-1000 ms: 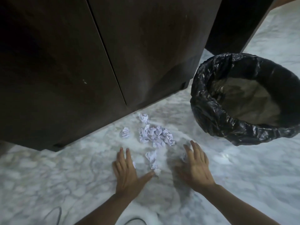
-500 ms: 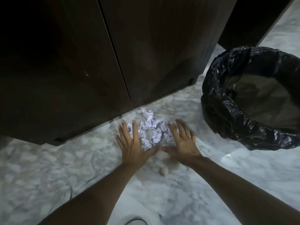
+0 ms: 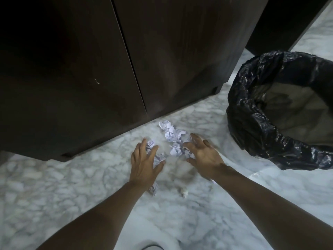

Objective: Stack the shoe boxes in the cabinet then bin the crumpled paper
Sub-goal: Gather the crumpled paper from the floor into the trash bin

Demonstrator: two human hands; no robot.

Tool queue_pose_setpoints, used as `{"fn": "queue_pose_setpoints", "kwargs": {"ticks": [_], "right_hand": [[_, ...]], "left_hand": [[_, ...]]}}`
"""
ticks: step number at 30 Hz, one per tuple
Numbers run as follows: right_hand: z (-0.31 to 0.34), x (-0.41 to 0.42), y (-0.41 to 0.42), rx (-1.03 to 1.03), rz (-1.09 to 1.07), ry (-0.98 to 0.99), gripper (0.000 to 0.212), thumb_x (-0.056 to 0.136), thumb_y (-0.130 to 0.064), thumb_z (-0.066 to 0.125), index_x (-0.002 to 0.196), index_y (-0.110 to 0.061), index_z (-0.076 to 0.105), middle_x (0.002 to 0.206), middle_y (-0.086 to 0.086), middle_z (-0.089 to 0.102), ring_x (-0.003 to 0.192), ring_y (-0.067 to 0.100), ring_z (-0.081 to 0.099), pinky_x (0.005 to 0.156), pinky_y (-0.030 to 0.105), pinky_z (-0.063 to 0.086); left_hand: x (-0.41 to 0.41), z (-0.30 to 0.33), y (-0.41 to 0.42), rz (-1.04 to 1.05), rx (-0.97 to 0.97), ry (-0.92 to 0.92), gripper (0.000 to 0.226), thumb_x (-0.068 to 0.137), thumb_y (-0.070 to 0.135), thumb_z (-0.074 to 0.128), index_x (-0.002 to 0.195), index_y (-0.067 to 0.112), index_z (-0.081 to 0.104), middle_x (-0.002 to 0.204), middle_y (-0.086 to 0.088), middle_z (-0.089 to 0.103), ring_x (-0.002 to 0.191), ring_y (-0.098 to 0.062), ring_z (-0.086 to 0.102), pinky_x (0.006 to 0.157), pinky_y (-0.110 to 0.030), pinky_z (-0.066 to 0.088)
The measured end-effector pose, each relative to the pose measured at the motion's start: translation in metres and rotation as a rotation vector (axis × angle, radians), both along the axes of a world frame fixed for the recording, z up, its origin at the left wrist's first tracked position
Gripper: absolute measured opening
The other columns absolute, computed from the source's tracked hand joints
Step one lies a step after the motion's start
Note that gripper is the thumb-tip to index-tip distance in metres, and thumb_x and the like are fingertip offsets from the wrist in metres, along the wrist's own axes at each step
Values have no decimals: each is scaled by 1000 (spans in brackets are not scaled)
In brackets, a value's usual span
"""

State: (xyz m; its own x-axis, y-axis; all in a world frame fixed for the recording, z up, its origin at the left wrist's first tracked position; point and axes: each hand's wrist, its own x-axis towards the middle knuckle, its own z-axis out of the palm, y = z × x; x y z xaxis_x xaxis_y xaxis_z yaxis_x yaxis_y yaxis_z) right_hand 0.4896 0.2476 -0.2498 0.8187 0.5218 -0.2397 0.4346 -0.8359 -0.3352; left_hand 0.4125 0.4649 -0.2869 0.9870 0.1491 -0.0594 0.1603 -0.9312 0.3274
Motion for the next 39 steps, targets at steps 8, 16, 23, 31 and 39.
{"fn": "queue_pose_setpoints", "kwargs": {"ticks": [8, 16, 23, 31, 39], "right_hand": [[1, -16, -13, 170, -103, -11, 36, 84, -2, 59, 117, -13, 63, 129, 14, 49, 102, 39, 59, 79, 37, 49], [35, -47, -22, 439, -190, -157, 35, 79, 0, 68, 111, -15, 66, 113, 3, 61, 91, 24, 63, 74, 29, 51], [142, -62, -34, 745, -257, -498, 27, 82, 1, 72, 107, -8, 64, 108, 2, 62, 94, 9, 59, 84, 7, 40], [220, -31, -104, 837, -731, -724, 25, 86, -28, 66, 110, -24, 59, 102, 0, 66, 84, 15, 61, 74, 26, 49], [216, -21, -147, 818, -935, -419, 32, 99, -37, 48, 121, -14, 56, 117, 3, 61, 100, 17, 60, 80, 20, 48]], "left_hand": [[-16, 6, -1, 11, -46, -177, 34, 82, 42, 46, 102, 24, 67, 112, -10, 55, 100, -24, 38, 79, -42, 44], [-7, 43, -13, 25, -205, -295, 36, 83, 39, 50, 109, 21, 68, 114, -9, 53, 104, -22, 39, 87, -41, 40], [28, 125, -62, -20, -451, -520, 31, 86, 29, 64, 115, 19, 65, 116, -5, 49, 108, -21, 42, 97, -32, 38], [66, 239, -167, -256, -703, -612, 34, 85, 24, 69, 118, 17, 66, 119, -9, 52, 111, -19, 46, 94, -12, 38], [101, 251, -195, -443, -692, -77, 78, 81, 56, 66, 148, 40, 31, 162, -9, 9, 145, -28, 26, 116, -45, 28]]}}
